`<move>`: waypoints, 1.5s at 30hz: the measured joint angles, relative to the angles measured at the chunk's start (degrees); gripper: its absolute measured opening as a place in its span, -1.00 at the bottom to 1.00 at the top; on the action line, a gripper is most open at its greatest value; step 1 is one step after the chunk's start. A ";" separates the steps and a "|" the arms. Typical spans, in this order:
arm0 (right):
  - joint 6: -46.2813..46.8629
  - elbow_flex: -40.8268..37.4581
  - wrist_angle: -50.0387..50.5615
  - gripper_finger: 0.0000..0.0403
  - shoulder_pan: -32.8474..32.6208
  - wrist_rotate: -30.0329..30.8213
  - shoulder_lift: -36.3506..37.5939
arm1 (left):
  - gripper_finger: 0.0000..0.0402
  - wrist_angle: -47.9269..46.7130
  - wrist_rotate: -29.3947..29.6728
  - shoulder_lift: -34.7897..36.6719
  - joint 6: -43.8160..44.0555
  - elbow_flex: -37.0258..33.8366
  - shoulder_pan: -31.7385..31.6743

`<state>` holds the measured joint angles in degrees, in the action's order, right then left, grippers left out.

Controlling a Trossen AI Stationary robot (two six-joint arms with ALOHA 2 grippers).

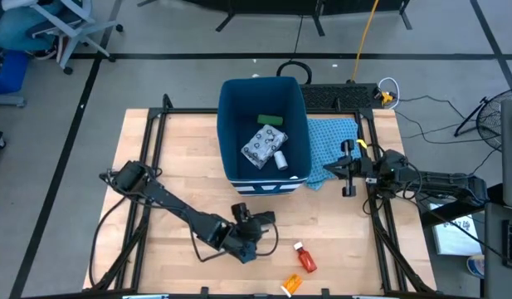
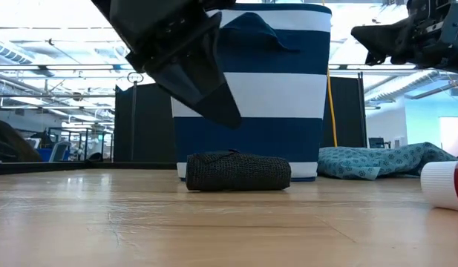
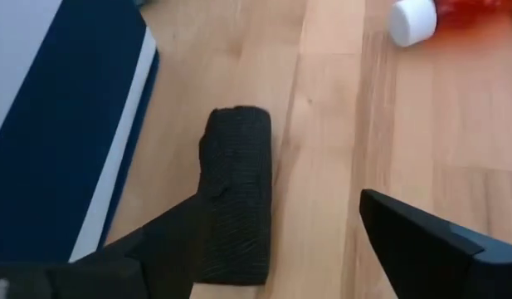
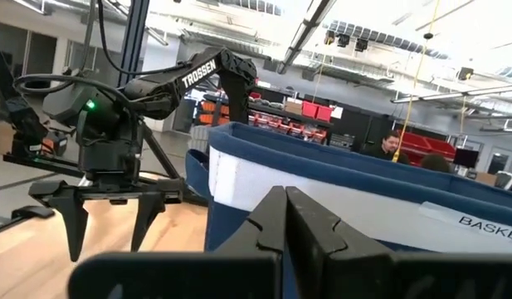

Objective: Pick & place medical supplies in basket/bin
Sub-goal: Put the black bandage into the blue bin

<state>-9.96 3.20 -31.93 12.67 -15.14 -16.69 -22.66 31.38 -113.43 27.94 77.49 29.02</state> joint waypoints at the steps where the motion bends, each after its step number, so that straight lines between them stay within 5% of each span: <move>1: -0.16 0.00 0.01 -1.00 0.00 0.01 0.00 | 0.60 -0.29 -0.07 0.01 0.07 -0.01 -0.01; 13: 0.81 0.00 0.01 -1.00 0.00 0.01 0.00 | 0.57 -2.15 -0.38 0.01 0.48 -0.01 -2.89; 20: 1.89 0.00 0.06 -1.00 0.00 0.02 0.02 | 0.51 -2.18 -5.51 -2.09 -1.07 -0.06 -3.61; 30: 3.05 0.00 0.14 -1.00 0.00 -0.02 -0.04 | 0.52 -1.20 -3.69 -5.24 -2.74 -0.06 -4.74; 34: 3.14 0.00 0.06 -1.00 0.00 -0.02 -0.04 | 0.51 -1.31 -7.93 -5.23 -3.46 -0.06 -5.54; 40: 3.15 0.00 0.05 -1.00 0.00 -0.02 -0.04 | 0.33 -1.07 -11.22 -5.22 -3.42 -0.06 -7.22; 45: 3.06 0.00 0.05 -1.00 0.00 -0.05 -0.04 | -0.03 -1.01 -11.86 -5.24 -1.71 -0.06 -7.91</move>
<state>-6.90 3.20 -31.88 12.67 -15.19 -16.73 -23.67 19.52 -118.67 26.24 77.43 21.11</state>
